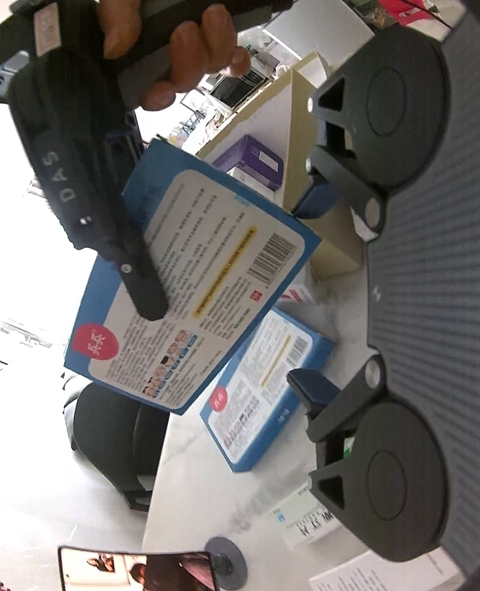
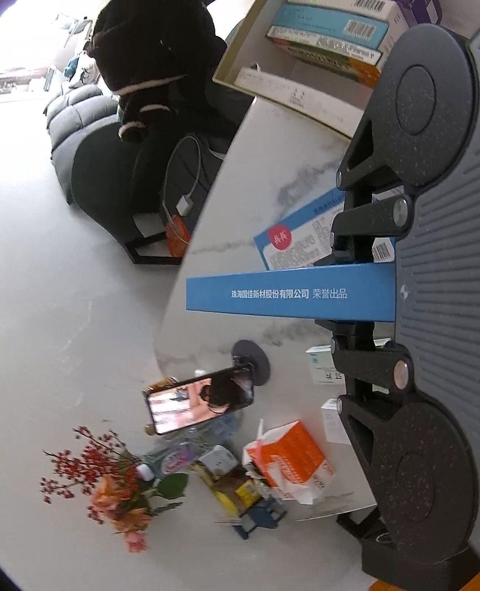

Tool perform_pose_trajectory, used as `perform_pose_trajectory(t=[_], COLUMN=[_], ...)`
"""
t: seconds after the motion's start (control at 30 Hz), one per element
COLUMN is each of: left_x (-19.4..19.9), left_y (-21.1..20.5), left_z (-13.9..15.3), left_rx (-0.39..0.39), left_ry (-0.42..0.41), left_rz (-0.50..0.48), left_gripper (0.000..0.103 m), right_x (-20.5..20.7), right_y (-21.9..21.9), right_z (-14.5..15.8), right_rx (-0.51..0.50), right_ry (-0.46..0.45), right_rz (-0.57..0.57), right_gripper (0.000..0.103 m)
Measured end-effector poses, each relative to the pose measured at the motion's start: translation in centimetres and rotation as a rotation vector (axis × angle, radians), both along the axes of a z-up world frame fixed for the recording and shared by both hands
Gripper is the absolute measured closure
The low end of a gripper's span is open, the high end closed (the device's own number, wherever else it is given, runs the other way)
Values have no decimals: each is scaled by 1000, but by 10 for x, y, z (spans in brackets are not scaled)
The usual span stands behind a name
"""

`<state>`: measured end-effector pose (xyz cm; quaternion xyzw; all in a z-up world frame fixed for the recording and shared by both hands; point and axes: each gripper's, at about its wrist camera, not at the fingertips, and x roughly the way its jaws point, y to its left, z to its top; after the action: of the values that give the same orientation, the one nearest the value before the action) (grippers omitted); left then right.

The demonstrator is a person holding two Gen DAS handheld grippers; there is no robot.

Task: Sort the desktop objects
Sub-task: 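Carry the blue box with the right tool over the deep box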

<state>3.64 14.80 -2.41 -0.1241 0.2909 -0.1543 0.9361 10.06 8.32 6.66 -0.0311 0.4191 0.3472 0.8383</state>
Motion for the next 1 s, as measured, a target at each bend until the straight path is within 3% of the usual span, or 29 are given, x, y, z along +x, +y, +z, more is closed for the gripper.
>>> perform_pose_trajectory(t=[0.6, 1.0], left_x=[36, 57], left_y=[-44, -57], left_z=[20, 18], left_rx=[20, 31], left_ry=[-38, -7], left_rz=[-76, -79], left_gripper=[14, 14], right_x=[9, 27], right_y=[-77, -111], right_z=[22, 8], right_rx=[112, 193], right_ry=[-31, 21], right_rz=[-210, -327], right_gripper=[78, 78])
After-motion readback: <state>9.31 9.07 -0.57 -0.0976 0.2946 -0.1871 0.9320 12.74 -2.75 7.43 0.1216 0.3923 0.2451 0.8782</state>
